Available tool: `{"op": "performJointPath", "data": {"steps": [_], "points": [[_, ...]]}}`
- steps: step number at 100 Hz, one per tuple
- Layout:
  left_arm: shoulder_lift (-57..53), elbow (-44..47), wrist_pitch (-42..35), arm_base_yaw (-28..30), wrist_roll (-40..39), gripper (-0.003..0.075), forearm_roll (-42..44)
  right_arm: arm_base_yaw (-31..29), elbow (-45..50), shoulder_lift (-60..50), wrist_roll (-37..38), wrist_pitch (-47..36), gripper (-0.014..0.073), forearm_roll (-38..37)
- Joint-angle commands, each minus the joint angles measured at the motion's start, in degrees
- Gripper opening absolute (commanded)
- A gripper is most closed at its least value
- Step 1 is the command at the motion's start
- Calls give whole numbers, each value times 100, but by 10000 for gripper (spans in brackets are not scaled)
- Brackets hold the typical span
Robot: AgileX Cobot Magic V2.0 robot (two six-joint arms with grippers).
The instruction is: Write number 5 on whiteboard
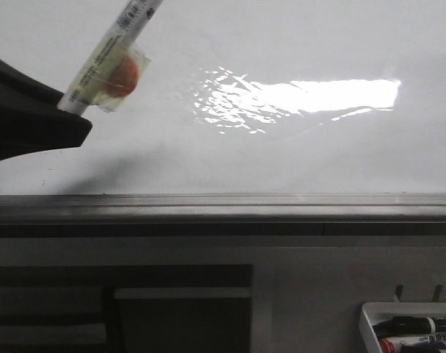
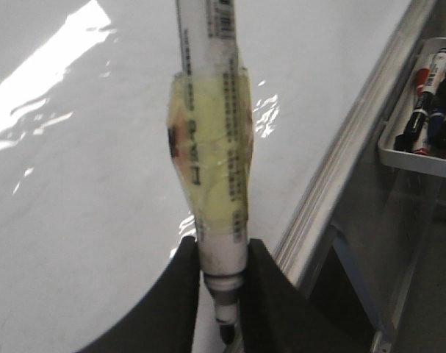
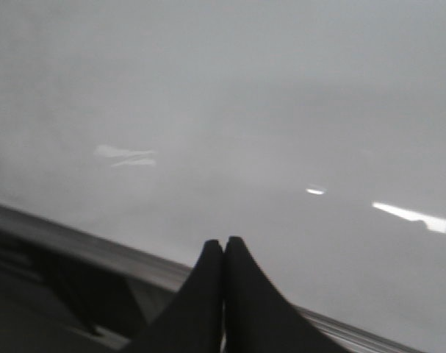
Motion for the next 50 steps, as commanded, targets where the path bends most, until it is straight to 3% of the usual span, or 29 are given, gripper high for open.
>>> {"op": "performJointPath", "data": {"steps": [1,24,38,50], "points": [[-94,-138,-648,16,-14,-20,431,681,-364,235,-272,-339,-61,-80],[-94,-138,-780,16,-14,-20,1918,2434,-786,870,-282,-654,-32,-80],[-94,-138,-1091,16,-14,-20,2000,3101,-1073,1271,-282,-785,152,-80],[-94,-138,-1287,16,-14,-20,2165,3266,-1287,1642,-282,-852,295,-80]]}}
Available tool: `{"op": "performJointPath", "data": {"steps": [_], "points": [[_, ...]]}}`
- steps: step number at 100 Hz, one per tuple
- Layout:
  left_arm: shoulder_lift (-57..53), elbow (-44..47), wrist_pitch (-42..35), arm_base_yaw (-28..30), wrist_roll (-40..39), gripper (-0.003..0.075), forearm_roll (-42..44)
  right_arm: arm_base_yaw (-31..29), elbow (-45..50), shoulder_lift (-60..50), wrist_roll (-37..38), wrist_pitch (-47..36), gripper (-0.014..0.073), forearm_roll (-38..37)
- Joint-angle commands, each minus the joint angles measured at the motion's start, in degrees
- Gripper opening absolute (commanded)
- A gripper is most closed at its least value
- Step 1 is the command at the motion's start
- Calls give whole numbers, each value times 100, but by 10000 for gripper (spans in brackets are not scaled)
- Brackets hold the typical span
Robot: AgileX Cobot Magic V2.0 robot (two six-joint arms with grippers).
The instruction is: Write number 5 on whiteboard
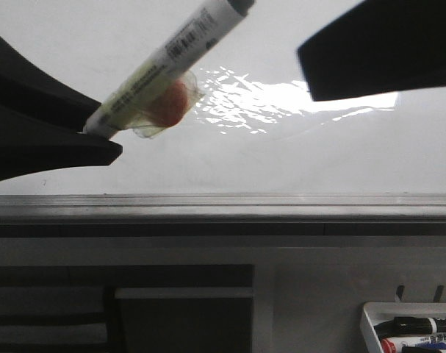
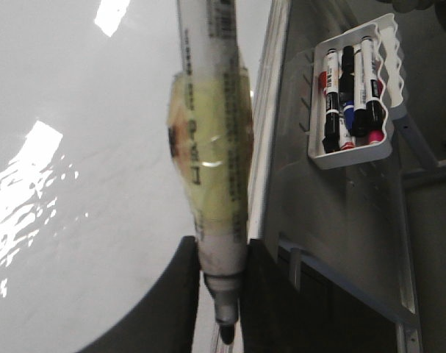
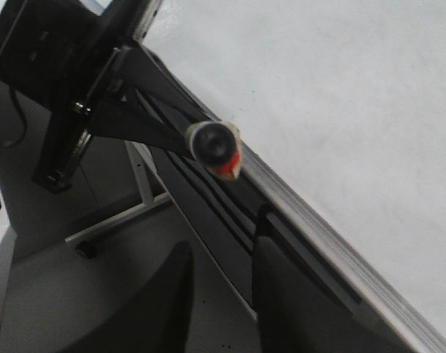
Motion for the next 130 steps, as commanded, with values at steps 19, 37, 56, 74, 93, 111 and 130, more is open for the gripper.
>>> {"op": "performJointPath", "data": {"steps": [19,37,56,74,93,111,130], "points": [[-94,-138,-457,16,-22,-20,-7,78,-655,643,-52,-590,315,-18],[-94,-138,-457,16,-22,-20,-7,250,-986,883,-52,-624,315,-18],[-94,-138,-446,16,-22,-20,-7,305,-1000,1059,-52,-620,310,-18],[-94,-138,-446,16,-22,-20,-7,305,-1000,1059,-52,-506,-67,-5],[-94,-138,-469,16,-22,-20,-7,305,-1000,1059,-52,-525,-62,-5],[-94,-138,-562,16,-22,-20,-35,305,-1000,1072,-52,-539,-62,-5],[-94,-138,-770,16,-199,175,-610,305,-1000,1097,-52,-537,-62,158]]}}
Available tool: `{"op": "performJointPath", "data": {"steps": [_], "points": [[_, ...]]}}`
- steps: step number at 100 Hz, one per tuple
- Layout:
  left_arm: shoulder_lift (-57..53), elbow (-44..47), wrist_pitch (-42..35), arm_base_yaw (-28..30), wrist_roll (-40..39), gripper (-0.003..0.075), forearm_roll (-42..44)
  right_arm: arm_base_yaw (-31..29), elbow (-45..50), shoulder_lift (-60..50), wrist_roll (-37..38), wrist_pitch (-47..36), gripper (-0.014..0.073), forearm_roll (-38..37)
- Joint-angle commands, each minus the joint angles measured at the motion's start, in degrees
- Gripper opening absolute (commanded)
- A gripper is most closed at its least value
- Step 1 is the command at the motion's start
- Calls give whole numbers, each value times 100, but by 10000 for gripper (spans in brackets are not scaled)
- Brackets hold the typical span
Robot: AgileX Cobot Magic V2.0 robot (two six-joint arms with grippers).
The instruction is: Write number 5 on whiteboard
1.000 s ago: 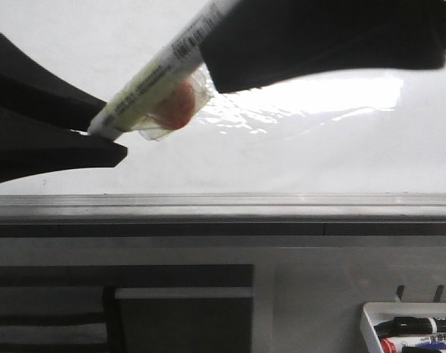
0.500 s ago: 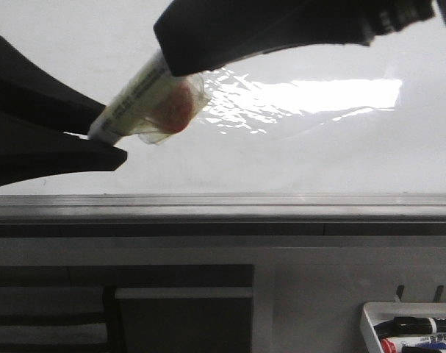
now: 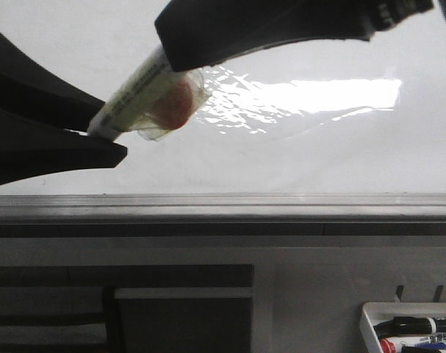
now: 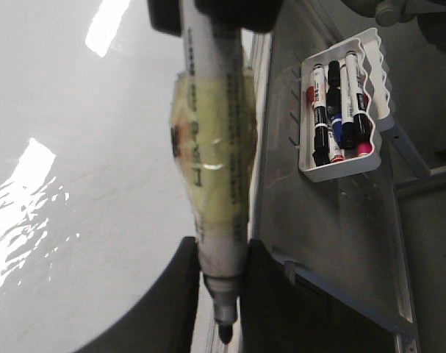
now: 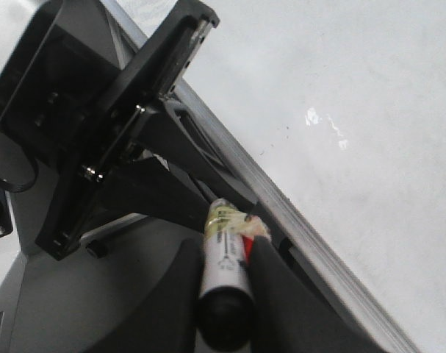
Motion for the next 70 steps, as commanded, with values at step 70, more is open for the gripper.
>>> {"op": "performJointPath", "data": {"steps": [70], "points": [[-2115,-129,1580,16,-2004,398,-1969,-925,-1478,640,-33,305,-62,496]]}}
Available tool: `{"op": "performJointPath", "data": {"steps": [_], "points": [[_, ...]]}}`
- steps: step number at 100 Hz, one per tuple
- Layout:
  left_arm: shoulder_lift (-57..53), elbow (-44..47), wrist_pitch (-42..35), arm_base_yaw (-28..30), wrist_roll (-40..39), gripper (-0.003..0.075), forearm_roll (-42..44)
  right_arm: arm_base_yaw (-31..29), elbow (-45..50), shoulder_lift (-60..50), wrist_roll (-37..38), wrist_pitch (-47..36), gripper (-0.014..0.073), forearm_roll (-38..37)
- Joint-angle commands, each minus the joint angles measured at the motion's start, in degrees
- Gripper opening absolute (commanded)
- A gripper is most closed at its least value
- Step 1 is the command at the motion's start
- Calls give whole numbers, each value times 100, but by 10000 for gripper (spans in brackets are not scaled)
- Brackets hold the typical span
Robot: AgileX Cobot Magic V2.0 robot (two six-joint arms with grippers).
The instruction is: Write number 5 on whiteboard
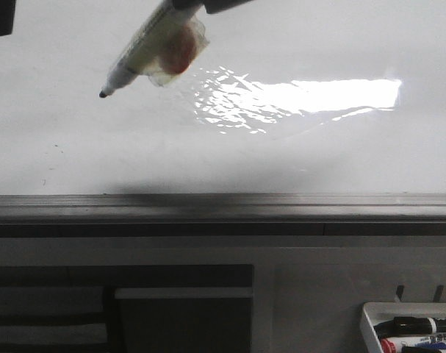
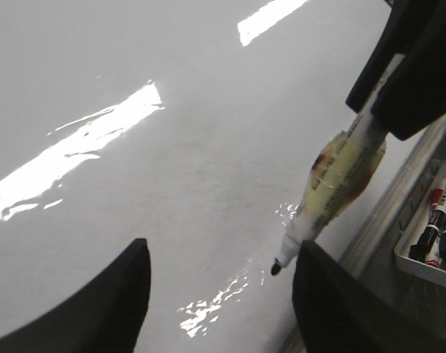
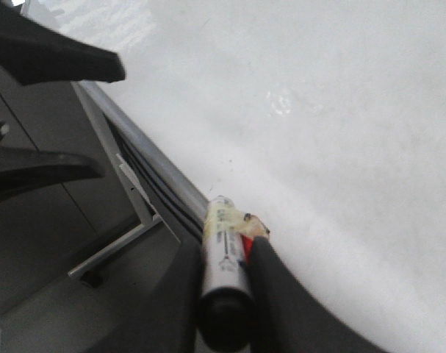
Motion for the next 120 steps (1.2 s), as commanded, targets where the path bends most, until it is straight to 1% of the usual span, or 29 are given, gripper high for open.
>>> {"op": "performJointPath", "data": {"steps": [1,12,19,44,55,72,79,93,109,120], "points": [[-77,-171,-119,16,-87,396,-426,-138,-497,111,-33,-220,-62,-84],[-77,-171,29,16,-87,363,-802,-280,-926,386,-33,-107,-62,-130],[-77,-171,92,16,-87,349,-878,-400,-1177,529,-47,7,-62,-143],[-77,-171,92,16,-87,348,-878,-694,-1834,1024,-47,184,-62,-284],[-77,-171,92,16,-87,348,-878,-767,-1864,1189,-47,222,-62,-284],[-77,-171,92,16,-87,348,-878,-804,-1838,1457,-47,626,-62,-284],[-77,-171,92,16,-87,348,-878,-804,-1699,1496,-36,695,-62,-165],[-77,-171,92,16,-87,348,-878,-804,-1353,1492,-36,556,-62,-35],[-77,-171,95,16,-87,348,-878,-804,-1352,1320,-36,556,-61,-35],[-77,-171,95,16,-87,348,-878,-804,-1352,1127,-36,822,-61,-73]]}}
